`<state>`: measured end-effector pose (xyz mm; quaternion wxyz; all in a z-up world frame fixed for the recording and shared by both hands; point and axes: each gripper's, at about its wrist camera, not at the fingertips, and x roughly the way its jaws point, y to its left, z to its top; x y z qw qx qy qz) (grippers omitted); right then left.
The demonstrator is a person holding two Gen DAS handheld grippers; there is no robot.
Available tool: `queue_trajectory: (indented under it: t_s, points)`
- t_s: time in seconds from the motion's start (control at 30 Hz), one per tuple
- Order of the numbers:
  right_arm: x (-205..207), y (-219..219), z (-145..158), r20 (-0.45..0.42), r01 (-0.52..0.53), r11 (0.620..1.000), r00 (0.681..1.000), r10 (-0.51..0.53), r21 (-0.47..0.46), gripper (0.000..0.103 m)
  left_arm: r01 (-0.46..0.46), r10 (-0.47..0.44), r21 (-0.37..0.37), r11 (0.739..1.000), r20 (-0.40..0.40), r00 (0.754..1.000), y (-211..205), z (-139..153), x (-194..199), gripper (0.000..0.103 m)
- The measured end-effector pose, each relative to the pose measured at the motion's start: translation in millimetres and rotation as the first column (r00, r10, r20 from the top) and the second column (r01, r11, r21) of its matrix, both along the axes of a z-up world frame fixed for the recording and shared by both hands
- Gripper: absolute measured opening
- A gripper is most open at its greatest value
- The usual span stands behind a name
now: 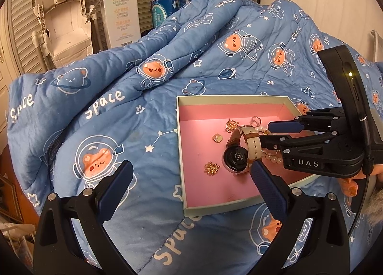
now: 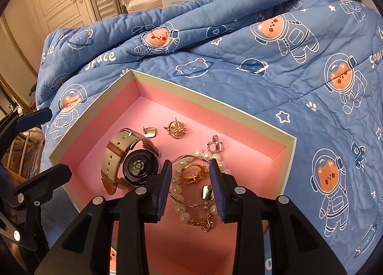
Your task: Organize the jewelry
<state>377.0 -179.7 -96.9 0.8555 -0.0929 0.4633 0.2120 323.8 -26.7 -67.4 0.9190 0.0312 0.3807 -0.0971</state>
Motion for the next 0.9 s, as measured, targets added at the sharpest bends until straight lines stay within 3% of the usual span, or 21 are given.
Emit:
queue_trajectory:
  t_s: [0.17,0.33,0.53,0.73,0.9]
  points:
    - [-3.4,1.3,6.5,0.030,-0.003,1.000,1.000,0.003,-0.008,0.040,-0.005,0.005,0.007,1.000,0.004,1.000,2.9,0.5,-1.5,0.097]
    - [-25.4,-3.7,26.7,0.151,0.027,1.000,0.988,-0.026,-0.004,0.054,-0.030,0.030,-0.007,1.000,0.061,0.998,13.1,11.0,-17.3,0.097]
    - [-82.6,-19.6,54.7,0.329,0.089,0.991,0.937,-0.118,0.101,0.072,-0.049,0.060,-0.061,0.997,0.194,0.979,25.9,40.2,-64.2,0.097]
    - [-146.7,-27.7,67.0,0.414,0.168,0.971,0.882,-0.226,0.171,0.078,-0.058,0.081,-0.092,0.994,0.267,0.960,30.1,61.3,-122.3,0.097]
    - [-207.7,-31.5,71.6,0.480,0.209,0.958,0.832,-0.280,0.196,0.085,-0.086,0.104,-0.074,0.994,0.291,0.951,26.4,56.8,-171.5,0.097]
